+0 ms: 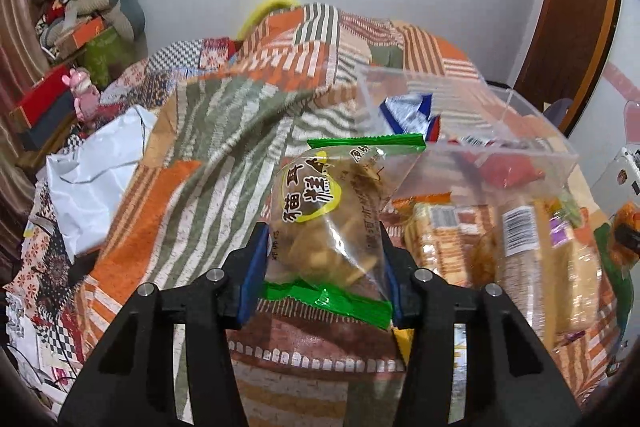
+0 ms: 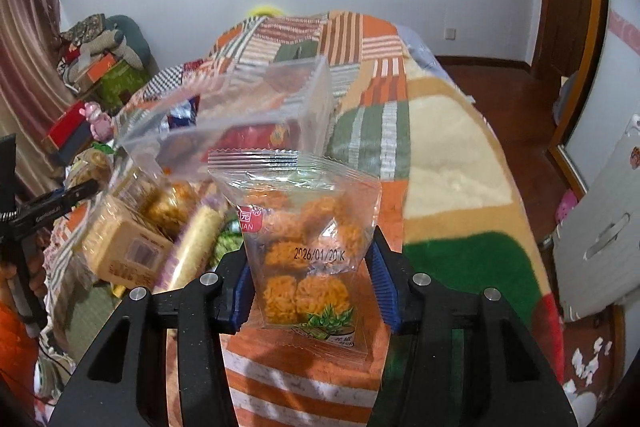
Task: Organize snacks
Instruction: 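Lift both bags over the clear box and open both tools to drop them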
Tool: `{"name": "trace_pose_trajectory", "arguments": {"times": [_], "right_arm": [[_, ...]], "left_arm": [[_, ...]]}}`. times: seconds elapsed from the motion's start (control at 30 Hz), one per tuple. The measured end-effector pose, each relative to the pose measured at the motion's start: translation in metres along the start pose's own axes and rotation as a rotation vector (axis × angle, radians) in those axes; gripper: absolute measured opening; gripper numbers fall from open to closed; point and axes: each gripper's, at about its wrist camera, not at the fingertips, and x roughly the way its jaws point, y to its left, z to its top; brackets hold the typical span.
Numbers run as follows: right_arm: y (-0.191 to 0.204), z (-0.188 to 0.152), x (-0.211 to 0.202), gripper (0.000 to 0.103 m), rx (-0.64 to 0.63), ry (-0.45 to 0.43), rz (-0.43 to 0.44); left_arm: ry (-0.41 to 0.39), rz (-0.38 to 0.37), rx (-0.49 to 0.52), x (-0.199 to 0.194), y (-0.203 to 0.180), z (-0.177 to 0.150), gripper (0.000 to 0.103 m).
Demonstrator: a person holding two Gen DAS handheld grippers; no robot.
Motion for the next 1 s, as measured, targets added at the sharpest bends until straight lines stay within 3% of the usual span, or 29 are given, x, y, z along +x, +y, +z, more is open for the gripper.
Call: {"name": "trace_pose_trajectory", "arguments": {"times": [0.43, 1.0], "right_arm": [[0.022, 0.052, -0.014, 0.047, -0.058, -0.163, 0.029], [0.043, 0.090, 0.025, 0.047, -0.083, -0.162, 0.091]], "left_arm": [[-0.129, -0.079, 0.023, -0.036, -0.030, 0.040, 0.049], [-0.132, -0.182, 0.081, -0.007, -0.089, 0.085, 0.049]]}}
